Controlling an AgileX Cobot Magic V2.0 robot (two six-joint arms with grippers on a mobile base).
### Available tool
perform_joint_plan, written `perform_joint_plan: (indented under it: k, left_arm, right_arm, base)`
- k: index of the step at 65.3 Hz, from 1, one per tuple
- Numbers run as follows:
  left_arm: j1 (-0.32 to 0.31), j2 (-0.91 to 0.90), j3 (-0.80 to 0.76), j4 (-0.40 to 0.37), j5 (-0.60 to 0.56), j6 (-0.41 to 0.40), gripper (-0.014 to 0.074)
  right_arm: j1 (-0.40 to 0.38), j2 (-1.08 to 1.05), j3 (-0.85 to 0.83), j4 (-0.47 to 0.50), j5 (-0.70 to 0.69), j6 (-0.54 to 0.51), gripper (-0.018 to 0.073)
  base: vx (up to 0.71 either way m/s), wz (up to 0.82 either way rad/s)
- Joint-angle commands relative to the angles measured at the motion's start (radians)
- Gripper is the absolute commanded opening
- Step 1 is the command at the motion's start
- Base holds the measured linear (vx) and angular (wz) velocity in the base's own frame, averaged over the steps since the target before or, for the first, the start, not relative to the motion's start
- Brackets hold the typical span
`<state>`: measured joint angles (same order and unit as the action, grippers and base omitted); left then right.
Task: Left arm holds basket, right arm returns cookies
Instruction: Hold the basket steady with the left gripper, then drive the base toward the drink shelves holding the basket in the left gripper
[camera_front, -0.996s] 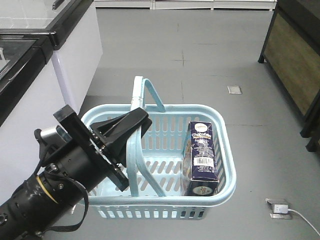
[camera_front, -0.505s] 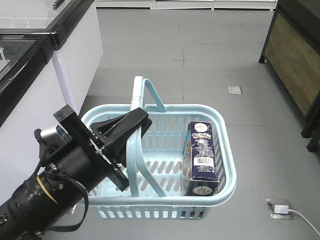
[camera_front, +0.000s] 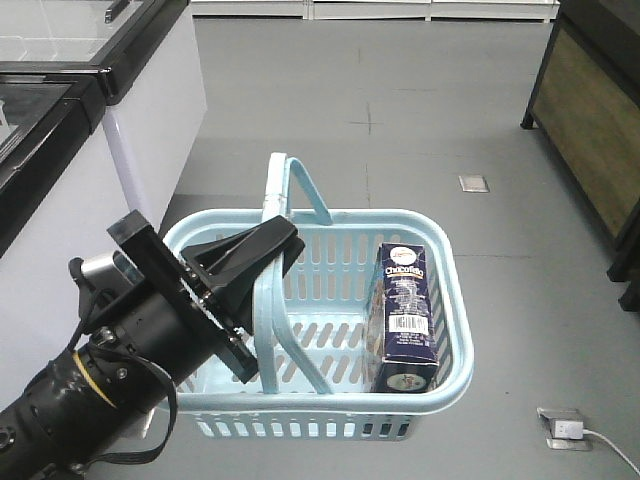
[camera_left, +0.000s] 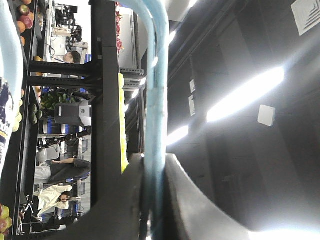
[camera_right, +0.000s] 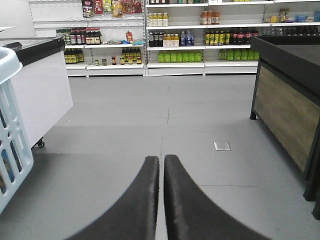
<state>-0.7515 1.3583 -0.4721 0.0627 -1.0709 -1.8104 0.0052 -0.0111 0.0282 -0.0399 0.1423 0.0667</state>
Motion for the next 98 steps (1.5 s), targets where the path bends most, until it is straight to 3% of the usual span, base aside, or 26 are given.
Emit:
perform_joint_plan:
  k: [1, 98]
  left_arm:
    - [-0.006, -0.039, -0.029, -0.009, -0.144, 0.001, -0.0003]
    - [-0.006, -0.038, -0.029, -0.002, -0.144, 0.001, 0.0]
  right_arm:
    - [-0.005, -0.009, 0.018, -0.003, -0.076, -0.009, -0.0006]
    - [-0.005, -0.009, 0.018, -0.003, -0.076, -0.009, -0.0006]
  base:
    - [0.1, 0.02]
    - [0.25, -0.04]
